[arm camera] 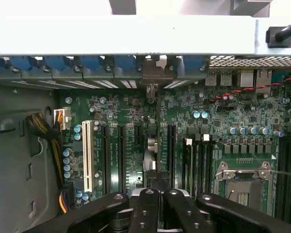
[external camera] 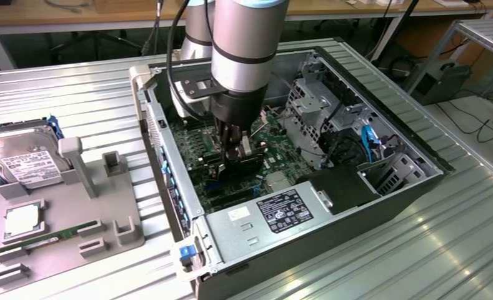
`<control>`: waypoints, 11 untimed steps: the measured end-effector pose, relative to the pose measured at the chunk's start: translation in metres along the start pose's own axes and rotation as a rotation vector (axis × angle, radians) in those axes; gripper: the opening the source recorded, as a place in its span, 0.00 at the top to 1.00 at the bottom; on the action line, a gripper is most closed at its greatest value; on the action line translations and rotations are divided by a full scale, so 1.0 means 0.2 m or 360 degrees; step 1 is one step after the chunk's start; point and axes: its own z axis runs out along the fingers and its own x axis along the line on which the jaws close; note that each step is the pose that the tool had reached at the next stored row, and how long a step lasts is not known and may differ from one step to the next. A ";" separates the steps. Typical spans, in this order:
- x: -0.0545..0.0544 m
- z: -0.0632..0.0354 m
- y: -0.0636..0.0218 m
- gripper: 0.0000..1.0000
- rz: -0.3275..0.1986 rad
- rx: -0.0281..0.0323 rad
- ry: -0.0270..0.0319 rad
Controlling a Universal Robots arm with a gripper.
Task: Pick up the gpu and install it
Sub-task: 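Press down on the gpu until it lock into place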
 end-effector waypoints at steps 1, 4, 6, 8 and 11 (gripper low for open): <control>0.00 0.002 0.001 0.89 0.0000 -0.00001 0.00001; 0.00 0.012 0.004 0.89 0.0000 0.00001 0.00000; 0.00 0.020 0.005 0.89 0.0000 0.00000 0.00004; 0.00 0.027 0.007 0.89 0.0000 -0.00003 0.00010; 0.00 0.035 0.010 0.89 0.0000 -0.00002 0.00010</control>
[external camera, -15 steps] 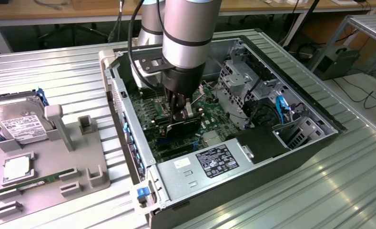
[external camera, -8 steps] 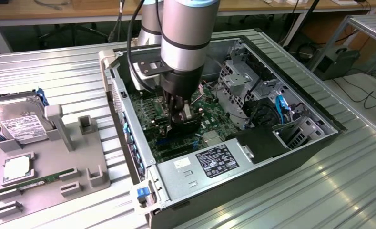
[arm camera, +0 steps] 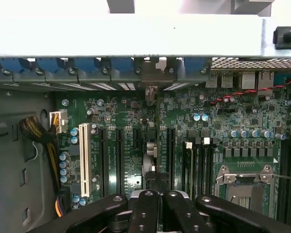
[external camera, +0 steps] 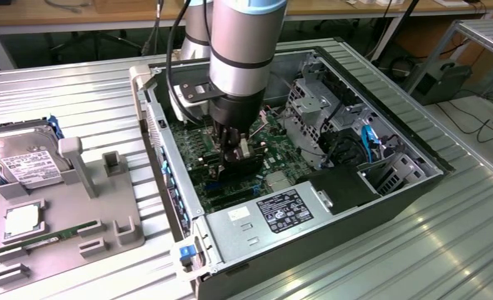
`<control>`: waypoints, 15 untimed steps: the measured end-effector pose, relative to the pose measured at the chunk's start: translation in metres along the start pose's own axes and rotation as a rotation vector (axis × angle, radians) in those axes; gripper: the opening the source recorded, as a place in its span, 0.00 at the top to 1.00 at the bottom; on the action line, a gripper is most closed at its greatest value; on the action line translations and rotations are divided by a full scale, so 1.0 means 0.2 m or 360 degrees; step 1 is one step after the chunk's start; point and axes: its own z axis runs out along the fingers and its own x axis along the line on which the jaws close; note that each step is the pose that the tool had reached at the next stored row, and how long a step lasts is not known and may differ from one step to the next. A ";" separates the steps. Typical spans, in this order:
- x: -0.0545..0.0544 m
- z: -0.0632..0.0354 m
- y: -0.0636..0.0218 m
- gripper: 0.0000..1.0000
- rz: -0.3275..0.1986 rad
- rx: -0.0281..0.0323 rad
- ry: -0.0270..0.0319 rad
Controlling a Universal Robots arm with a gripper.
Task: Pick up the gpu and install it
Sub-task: 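Press down on the gpu until it lock into place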
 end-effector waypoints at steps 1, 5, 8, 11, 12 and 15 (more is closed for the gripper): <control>0.00 0.002 0.001 0.89 0.0000 0.00000 0.00000; 0.00 0.007 0.002 0.89 0.0000 -0.00002 0.00001; 0.00 0.018 0.002 0.89 0.0000 0.00005 -0.00002; 0.00 0.018 0.002 0.89 0.0000 0.00001 0.00006; 0.00 0.009 0.002 0.89 0.0000 0.00009 -0.00009; 0.00 -0.070 0.000 0.89 0.0000 0.00002 0.00005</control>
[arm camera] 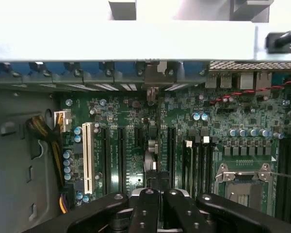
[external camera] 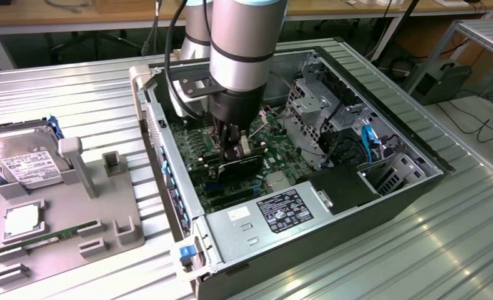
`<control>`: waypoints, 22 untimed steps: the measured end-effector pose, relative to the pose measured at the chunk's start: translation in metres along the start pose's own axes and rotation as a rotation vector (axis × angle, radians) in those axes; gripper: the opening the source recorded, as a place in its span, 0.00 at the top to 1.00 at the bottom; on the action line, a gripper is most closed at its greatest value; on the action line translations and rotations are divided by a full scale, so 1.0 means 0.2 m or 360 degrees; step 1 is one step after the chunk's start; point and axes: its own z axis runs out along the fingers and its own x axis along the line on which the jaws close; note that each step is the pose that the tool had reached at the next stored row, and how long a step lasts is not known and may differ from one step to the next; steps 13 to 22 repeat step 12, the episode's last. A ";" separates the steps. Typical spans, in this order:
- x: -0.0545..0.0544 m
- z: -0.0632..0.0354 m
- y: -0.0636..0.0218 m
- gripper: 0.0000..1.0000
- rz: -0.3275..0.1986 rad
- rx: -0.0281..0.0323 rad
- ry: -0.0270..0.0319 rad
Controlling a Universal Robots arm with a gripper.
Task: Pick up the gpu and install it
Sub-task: 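Press down on the gpu until it lock into place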
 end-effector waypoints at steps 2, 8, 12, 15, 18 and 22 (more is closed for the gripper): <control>0.00 -0.047 -0.001 0.89 0.0000 0.00001 -0.00001; 0.00 -0.065 -0.001 0.89 0.0000 0.00000 -0.00001; 0.00 -0.065 -0.001 0.89 0.0000 0.00000 0.00000; 0.00 -0.065 -0.001 0.89 0.0000 0.00000 0.00000; 0.00 -0.065 -0.001 0.89 0.0000 0.00000 0.00000; 0.00 -0.065 -0.001 0.89 0.0000 0.00000 0.00000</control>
